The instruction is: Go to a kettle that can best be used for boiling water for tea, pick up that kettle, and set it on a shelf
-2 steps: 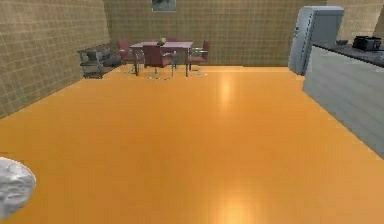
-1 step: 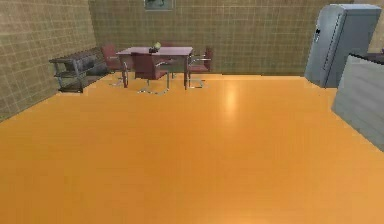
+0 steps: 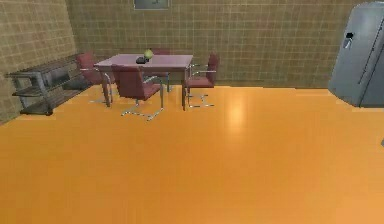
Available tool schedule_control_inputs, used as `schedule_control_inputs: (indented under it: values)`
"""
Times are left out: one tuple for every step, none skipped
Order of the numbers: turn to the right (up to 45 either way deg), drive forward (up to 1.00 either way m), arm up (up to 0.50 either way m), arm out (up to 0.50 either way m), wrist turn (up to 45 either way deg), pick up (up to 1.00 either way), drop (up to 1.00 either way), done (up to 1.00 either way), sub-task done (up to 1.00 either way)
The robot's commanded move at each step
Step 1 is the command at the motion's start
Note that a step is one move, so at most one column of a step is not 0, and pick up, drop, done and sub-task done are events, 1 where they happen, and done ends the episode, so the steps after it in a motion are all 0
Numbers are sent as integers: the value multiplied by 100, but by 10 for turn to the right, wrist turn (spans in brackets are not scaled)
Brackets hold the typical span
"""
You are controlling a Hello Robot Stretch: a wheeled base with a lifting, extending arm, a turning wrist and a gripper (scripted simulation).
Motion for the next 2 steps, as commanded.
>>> schedule_control_inputs:
  values:
    - [0,100,0,0,0,0,0,0,0]
    - [0,100,0,0,0,0,0,0,0]
